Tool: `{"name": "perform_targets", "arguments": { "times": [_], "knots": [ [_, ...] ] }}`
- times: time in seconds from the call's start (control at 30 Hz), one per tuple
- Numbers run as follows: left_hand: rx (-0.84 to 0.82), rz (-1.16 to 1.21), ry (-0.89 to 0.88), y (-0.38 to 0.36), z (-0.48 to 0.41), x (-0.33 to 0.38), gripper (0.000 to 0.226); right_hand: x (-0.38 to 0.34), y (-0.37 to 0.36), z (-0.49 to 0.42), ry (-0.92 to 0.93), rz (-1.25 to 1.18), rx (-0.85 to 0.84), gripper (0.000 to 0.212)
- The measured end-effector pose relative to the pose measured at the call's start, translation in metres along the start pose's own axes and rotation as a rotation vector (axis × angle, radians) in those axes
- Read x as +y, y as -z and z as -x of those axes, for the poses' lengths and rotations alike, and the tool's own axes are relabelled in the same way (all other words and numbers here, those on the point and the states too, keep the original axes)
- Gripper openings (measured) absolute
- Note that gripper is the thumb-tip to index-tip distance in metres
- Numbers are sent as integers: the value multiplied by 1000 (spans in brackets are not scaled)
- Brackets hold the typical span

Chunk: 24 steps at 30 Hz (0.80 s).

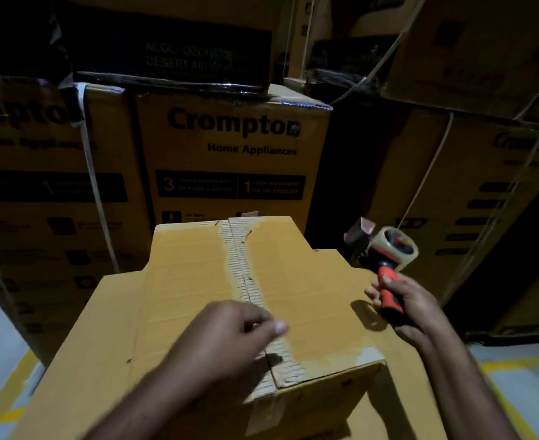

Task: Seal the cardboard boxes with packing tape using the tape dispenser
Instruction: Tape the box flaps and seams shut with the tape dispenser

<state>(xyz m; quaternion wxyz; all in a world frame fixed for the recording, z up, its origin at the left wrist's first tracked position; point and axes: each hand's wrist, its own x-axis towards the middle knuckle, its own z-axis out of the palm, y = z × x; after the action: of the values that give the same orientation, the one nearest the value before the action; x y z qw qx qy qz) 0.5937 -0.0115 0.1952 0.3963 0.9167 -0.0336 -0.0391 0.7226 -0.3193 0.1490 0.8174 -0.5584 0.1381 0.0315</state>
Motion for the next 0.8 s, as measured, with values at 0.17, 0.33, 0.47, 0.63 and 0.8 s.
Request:
{"name": "perform_targets", "arguments": {
  "times": [0.17, 0.33, 0.47, 0.63, 0.8],
  "knots": [
    [63, 615, 32, 27, -37, 39, 32, -49, -40, 57, 335, 170, -197, 52],
    [-13, 1140, 99, 51, -71, 72, 66, -35, -82, 108, 574, 490, -182, 57],
    [-17, 1281, 140, 60, -82, 69, 77, -5, -100, 114, 794, 853, -52, 60],
    [-99, 1361, 328, 56, -86, 53, 73, 9, -108, 117, 938, 973, 43, 63],
    [-50, 1454, 390, 54, -94, 43, 43, 17, -114, 114, 966, 958, 21, 63]
  ]
}}
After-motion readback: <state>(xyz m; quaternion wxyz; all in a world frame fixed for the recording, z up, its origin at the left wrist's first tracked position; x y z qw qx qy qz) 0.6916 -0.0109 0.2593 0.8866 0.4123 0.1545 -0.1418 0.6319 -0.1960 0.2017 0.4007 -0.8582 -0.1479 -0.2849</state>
